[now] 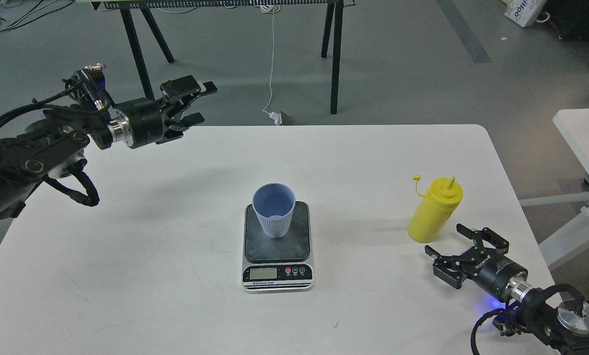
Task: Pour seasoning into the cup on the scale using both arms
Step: 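Move the right gripper toward the yellow squeeze bottle, then grasp the yellow squeeze bottle with the right gripper and lift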
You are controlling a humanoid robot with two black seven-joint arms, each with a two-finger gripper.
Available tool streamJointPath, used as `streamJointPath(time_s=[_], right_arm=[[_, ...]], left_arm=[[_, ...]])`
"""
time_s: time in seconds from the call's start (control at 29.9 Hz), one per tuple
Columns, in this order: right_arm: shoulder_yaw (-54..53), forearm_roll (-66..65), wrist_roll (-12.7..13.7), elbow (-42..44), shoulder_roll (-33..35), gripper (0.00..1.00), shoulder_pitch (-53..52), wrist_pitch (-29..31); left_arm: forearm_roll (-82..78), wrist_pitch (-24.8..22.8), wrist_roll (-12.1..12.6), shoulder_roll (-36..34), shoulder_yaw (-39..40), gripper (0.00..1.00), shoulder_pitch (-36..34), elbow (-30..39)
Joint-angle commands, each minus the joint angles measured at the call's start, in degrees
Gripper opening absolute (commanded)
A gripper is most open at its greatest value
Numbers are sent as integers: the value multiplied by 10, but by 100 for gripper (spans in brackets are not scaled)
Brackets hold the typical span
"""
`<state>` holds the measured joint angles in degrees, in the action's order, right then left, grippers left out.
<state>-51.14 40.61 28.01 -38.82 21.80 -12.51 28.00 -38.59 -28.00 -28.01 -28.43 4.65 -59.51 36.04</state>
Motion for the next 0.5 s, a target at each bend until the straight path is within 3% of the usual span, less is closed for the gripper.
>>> streamJointPath(time_s=[0.0,0.47], right_arm=[[1,-3,0,7,-8,98,-13,0],[0,-16,0,52,-43,97,-63,0]], left_arm=[[0,0,0,0,-1,99,4,0],[0,0,0,-2,-1,99,9,0]])
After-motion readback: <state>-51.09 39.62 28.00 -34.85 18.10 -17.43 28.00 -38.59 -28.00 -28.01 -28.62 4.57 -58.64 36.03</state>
